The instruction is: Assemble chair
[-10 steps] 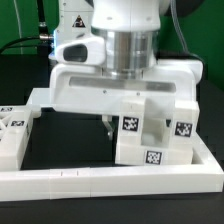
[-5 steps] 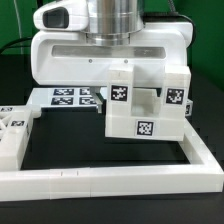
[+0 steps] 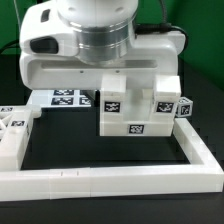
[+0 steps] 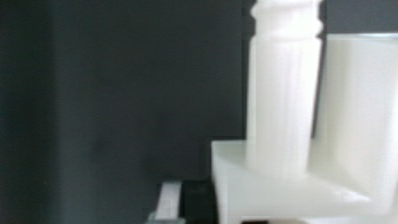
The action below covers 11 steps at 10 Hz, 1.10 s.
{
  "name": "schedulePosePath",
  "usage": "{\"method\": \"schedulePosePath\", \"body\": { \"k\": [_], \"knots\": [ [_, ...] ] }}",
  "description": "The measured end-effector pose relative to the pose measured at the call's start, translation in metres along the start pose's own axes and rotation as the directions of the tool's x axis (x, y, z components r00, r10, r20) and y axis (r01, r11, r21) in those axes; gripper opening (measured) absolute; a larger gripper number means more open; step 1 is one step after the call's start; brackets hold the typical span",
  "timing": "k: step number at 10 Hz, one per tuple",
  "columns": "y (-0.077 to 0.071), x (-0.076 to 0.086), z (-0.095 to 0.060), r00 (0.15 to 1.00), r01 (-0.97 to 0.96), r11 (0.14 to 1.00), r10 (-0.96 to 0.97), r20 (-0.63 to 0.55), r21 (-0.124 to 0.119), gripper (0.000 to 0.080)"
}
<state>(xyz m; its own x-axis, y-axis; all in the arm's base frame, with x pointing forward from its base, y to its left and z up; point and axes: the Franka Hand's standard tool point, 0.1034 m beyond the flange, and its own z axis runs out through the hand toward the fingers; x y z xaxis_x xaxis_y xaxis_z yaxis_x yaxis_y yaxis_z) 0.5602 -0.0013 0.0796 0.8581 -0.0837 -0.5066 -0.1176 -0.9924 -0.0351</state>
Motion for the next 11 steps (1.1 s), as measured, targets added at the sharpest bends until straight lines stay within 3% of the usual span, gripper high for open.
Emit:
{"method": "schedulePosePath", "body": {
  "k": [1,2,5,8,9,11],
  "knots": [
    [0.007,-0.010,-0.001,0.991,-0.003,1.000,0.001,0.133,0.009,0.0035],
    [0.008,-0.003,0.002,0.984,-0.007,1.000,0.007,0.180,0.004,0.0035],
    [0.013,-0.011,0.014,0.928,-0.010,1.000,0.009,0.373,0.000,0.0035],
    [0.039,-0.009,0.019,0.916,-0.008,1.000,0.006,0.401,0.003,0.0035],
    [0.046,-0.007,0.019,0.920,-0.003,1.000,-0.005,0.392,0.018,0.0035],
    [0.047,-0.008,0.023,0.910,-0.010,1.000,0.003,0.414,0.017,0.0035]
  ]
}}
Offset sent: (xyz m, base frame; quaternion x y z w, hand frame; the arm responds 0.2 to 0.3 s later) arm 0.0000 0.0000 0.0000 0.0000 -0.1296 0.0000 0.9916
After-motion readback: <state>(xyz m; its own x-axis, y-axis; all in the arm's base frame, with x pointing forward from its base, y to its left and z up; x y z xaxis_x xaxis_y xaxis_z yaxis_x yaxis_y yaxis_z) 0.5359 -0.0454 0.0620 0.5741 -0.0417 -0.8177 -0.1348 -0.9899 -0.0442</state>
